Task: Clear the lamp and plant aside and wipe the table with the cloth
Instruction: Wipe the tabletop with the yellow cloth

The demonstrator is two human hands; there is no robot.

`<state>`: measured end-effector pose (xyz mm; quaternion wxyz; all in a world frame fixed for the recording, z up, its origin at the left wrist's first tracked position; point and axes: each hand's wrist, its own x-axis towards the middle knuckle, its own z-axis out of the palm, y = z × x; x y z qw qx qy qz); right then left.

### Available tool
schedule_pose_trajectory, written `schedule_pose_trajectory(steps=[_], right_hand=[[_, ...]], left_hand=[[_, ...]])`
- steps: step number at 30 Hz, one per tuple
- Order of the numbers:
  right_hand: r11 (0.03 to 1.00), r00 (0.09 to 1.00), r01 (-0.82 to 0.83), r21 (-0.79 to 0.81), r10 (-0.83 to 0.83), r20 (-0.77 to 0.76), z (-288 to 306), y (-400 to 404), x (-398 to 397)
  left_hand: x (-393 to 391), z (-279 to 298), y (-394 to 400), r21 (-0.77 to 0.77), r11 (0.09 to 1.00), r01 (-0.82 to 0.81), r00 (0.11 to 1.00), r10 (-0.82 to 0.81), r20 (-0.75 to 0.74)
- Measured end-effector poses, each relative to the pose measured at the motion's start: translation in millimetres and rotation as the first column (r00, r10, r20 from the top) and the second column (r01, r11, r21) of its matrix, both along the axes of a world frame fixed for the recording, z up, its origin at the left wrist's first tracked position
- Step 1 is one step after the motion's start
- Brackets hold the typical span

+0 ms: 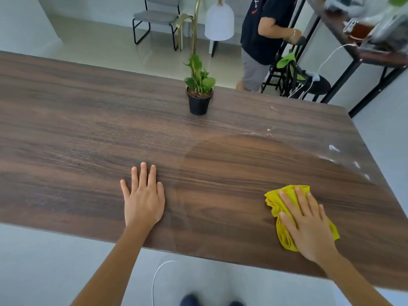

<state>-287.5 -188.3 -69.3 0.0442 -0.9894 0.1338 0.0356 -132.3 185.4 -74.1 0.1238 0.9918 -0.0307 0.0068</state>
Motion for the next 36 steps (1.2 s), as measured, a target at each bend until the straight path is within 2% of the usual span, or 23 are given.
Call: schedule_pose_trajectory(steps=[3,5,7,9,11,14,17,21,25,28,30,32,34,36], right_hand=[[0.927,0.927,0.37,0.06,-0.373,0.033,7,-25,81],[0.858,0.869,0.492,0.149,-0.494,-0.024,15,-9,148],[0.896,0.912,0.41,0.169,-0.406,-0.057,14,31,189],[0.968,0.982,0.19,0.166,-0.183,-0.055,7,80,188],[0.988,0.999,-0.053,0.148,0.051,0.014,1,113,148],[0.976,0.977,-0.192,0.104,0.18,0.114,-5,104,60],[0.997,0.993,-0.052,0.053,0.046,0.113,-10,40,-19],[0.965,0.964,0.261,0.015,-0.262,0.048,-2,-64,-61],[0.854,0.853,0.521,0.009,-0.521,0.042,-1,-151,-20],[0.773,0.777,0.625,0.108,-0.629,0.01,8,-210,55],[0.767,0.78,0.621,0.159,-0.625,-0.031,11,-232,118],[0.822,0.838,0.543,0.172,-0.544,-0.046,12,-230,175],[0.896,0.911,0.411,0.168,-0.41,-0.044,7,-208,209],[0.961,0.973,0.23,0.154,-0.228,-0.029,2,-184,205]], left_hand=[[2,0,-1,0.001,1.0,0.001,1.0,-0.001,-0.009],[2,0,0,0.008,1.0,-0.002,1.0,0.002,-0.024],[1,1,1,0.019,1.0,0.004,0.999,-0.003,-0.042],[1,3,5,0.018,1.0,-0.005,0.997,0.006,-0.073],[3,11,2,-0.032,0.997,-0.066,0.992,0.062,-0.114],[17,28,-34,-0.106,0.992,-0.063,0.994,0.053,-0.092],[31,37,-106,-0.127,0.986,0.107,0.993,-0.112,-0.029],[51,31,-204,-0.168,0.968,0.185,0.975,-0.202,-0.094],[64,16,-258,-0.17,0.981,0.091,0.982,-0.117,-0.147],[62,6,-271,-0.02,0.998,0.059,0.994,-0.061,-0.09],[62,1,-273,0.028,0.998,0.051,0.996,-0.049,-0.069],[63,-1,-274,0.045,0.998,0.039,0.997,-0.036,-0.069],[65,-1,-276,0.062,0.998,0.031,0.998,-0.027,-0.058],[64,-1,-275,0.07,0.997,0.026,0.998,-0.022,-0.054]])
